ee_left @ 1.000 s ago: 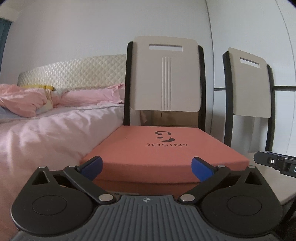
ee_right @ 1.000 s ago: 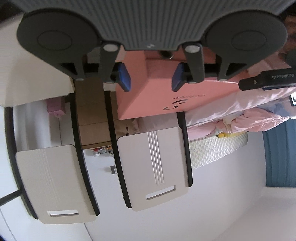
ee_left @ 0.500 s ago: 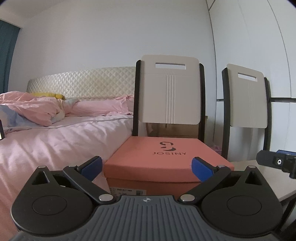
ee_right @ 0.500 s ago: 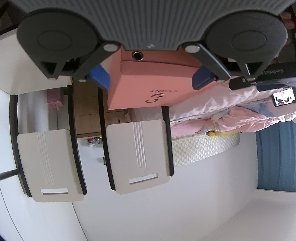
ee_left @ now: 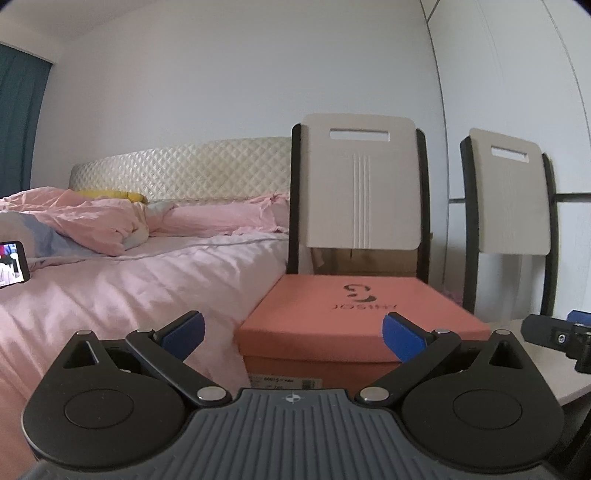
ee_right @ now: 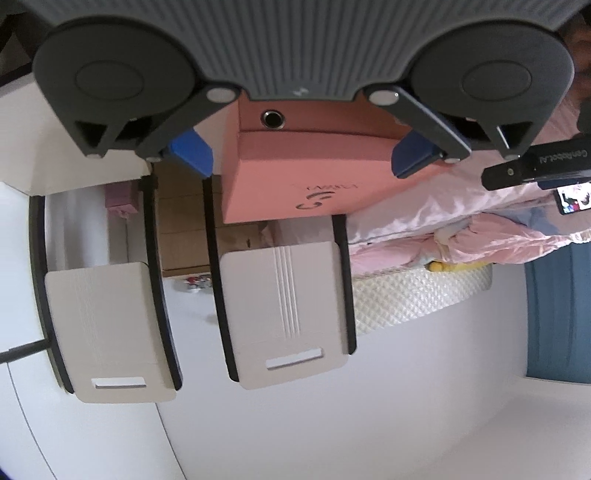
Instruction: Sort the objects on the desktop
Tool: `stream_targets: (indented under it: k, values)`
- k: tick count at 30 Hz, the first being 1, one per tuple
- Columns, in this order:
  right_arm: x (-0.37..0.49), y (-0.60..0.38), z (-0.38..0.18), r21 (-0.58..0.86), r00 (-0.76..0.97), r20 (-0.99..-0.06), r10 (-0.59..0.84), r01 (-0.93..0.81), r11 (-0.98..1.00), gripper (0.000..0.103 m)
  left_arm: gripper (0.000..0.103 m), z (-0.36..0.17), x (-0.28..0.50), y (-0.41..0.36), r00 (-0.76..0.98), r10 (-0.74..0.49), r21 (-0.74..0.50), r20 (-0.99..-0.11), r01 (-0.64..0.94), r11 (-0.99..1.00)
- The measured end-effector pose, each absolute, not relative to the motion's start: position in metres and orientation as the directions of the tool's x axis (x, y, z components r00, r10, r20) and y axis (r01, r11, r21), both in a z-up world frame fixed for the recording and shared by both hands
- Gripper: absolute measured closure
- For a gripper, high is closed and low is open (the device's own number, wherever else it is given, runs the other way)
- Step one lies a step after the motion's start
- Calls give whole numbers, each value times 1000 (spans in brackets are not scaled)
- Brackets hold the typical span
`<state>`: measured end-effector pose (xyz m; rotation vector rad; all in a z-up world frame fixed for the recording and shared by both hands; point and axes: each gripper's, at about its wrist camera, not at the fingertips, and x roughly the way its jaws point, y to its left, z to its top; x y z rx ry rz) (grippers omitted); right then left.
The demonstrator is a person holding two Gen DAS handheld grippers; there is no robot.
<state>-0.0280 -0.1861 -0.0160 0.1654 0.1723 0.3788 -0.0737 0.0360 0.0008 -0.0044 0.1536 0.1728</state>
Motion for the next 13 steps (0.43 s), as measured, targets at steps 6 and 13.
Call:
stream_targets:
  k: [6,13]
  values:
    - [-26,-183,-19,176,917,-140,372,-347,921,0,0,-4,-71,41,971,167,-1,-171,-170,985]
    - [-21,-185,-21,176,919,-146,365,-339,924,0,0,-4,-71,42,971,162,2,-174,-164,986]
